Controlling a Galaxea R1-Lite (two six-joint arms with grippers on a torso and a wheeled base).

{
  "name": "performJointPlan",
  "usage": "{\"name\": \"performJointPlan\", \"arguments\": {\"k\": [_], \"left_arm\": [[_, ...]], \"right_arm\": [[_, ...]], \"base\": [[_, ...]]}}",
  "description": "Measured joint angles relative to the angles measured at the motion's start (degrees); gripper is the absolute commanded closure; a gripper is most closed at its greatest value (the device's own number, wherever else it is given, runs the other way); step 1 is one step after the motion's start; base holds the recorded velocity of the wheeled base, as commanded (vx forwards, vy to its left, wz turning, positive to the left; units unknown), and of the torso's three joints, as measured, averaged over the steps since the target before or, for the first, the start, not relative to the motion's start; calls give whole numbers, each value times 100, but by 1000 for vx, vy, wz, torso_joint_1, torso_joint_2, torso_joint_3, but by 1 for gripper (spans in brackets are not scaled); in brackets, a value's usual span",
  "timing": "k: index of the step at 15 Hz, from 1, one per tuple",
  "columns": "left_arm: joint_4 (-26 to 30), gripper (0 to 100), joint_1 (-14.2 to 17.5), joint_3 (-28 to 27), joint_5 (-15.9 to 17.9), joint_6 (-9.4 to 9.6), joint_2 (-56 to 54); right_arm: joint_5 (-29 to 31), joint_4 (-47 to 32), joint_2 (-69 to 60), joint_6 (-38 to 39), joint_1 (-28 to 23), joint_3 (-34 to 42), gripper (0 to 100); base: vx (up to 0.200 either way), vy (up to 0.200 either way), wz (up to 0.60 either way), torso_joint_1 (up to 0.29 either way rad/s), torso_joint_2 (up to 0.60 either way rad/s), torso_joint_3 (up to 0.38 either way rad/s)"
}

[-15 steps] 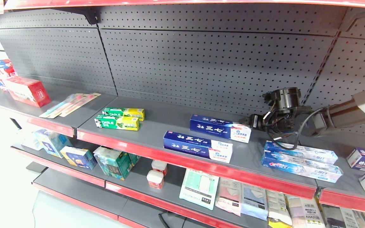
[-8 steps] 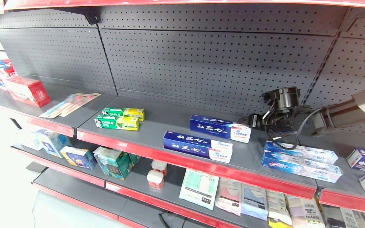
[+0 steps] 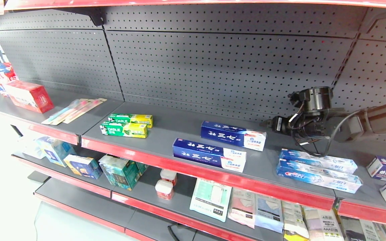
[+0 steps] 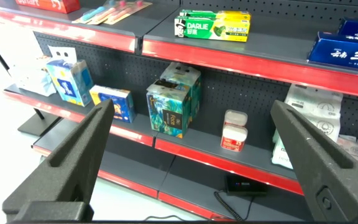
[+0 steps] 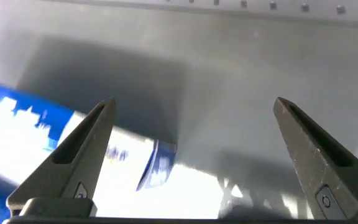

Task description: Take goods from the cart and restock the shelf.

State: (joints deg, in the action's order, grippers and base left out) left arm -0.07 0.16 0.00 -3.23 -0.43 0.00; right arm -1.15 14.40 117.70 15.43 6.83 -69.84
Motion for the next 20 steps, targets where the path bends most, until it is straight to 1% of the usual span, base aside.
{"name": "performJointPlan", "arguments": {"k": [3,6,9,16,20], "left_arm": [[0,0,0,0,0,2,0],[0,0,0,0,1,2,0],[2,0,-2,0,0,5,0],[0,0,0,0,1,5,0],[0,0,0,0,1,5,0]], "right_arm": [[-55,0,-299,143,37,374,0],[-110,7,-456,451,273,512,0],[-93,10,-477,602,568,524,0],[-68,18,-271,602,664,385,0],[-68,16,-238,600,824,322,0]], "base": [[0,0,0,0,0,0],[0,0,0,0,0,0],[0,0,0,0,0,0],[0,0,0,0,0,0],[0,0,0,0,0,0]]}}
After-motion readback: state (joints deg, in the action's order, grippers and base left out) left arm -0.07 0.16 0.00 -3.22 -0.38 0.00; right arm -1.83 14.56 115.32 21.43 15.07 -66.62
